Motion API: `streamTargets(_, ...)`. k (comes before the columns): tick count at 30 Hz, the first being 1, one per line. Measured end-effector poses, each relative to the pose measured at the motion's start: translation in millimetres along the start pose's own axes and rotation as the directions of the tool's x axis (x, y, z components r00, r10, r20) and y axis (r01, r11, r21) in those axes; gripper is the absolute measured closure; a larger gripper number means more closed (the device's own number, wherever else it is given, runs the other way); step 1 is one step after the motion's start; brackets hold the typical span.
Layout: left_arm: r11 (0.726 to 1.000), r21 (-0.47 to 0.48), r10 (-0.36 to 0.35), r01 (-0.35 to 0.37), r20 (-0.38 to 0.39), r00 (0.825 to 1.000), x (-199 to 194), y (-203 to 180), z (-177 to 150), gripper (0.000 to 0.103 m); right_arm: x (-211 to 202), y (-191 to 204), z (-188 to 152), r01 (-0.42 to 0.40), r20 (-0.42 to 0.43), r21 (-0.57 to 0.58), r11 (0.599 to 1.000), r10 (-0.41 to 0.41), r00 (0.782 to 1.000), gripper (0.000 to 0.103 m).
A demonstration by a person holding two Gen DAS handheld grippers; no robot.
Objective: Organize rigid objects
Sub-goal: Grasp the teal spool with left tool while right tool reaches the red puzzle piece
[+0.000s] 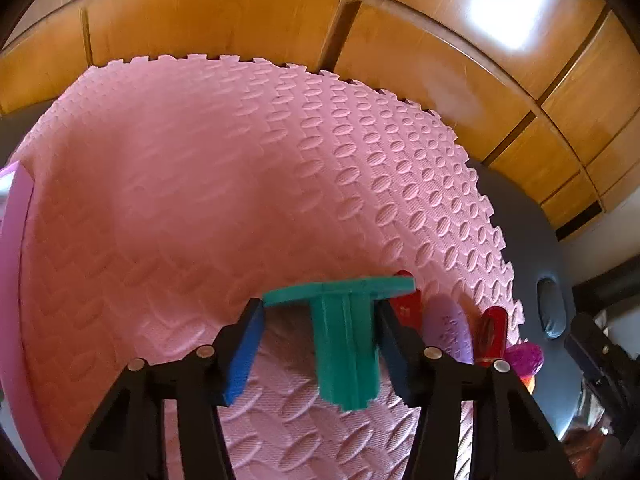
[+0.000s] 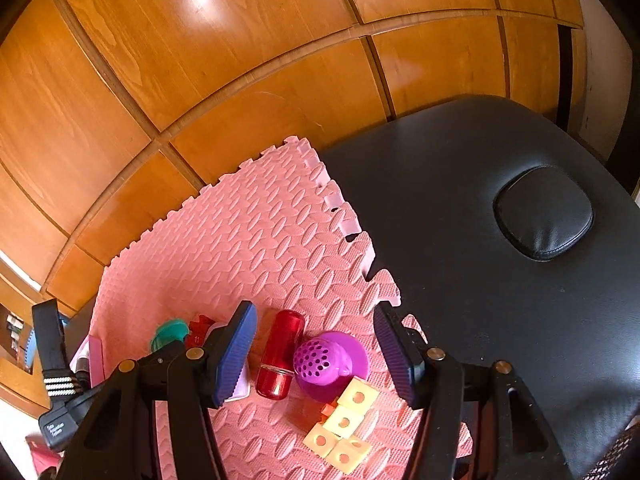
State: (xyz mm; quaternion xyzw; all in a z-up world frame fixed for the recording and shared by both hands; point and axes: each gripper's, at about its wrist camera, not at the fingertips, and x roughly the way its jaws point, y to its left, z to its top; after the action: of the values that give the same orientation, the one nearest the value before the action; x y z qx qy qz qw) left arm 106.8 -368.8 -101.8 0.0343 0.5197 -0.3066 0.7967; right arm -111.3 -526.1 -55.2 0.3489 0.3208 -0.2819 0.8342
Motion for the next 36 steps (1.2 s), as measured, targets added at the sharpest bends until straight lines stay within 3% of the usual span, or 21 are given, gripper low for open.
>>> streamTargets(6, 0.998, 0.050, 0.026, -0.027, 0.021, 0.999, -23, 16, -27, 0.047, 1, 2, -2, 0.010, -0.005, -0.020, 1.000, -0.010, 1.000, 0.042)
streamTargets(12, 0.986, 0.155, 0.051, -0.059, 0.058, 0.997, -56, 22, -82, 0.047, 2, 9, -4, -0.005, -0.008, -0.058, 0.998, 0.004, 1.000, 0.042)
streamTargets(16, 0.968, 0.241, 0.049, -0.071, 0.095, 0.994, -67, 19, -111, 0.048, 4, 23, -10, -0.076, -0.033, -0.117, 0.990, 0.073, 0.997, 0.042)
streamTargets(20, 0.960, 0.271, 0.036, -0.067, 0.117, 0.993, -66, 21, -117, 0.048, 11, 46, -19, -0.159, -0.093, -0.200, 0.967, 0.143, 0.985, 0.055)
streamTargets(24, 0.952, 0.296, 0.039, -0.078, 0.137, 0.990, -67, 20, -122, 0.049, 20, 79, -27, -0.229, -0.168, -0.302, 0.925, 0.185, 0.968, 0.057)
streamTargets(30, 0.939, 0.328, 0.053, -0.104, 0.163, 0.985, -64, 18, -126, 0.049, 52, 137, -30, -0.237, -0.262, -0.478, 0.846, 0.120, 0.958, 0.057)
streamTargets(36, 0.938, 0.331, 0.044, -0.100, 0.173, 0.984, -63, 19, -124, 0.049, 97, 170, -29, -0.166, -0.306, -0.600, 0.783, -0.033, 0.951, 0.057)
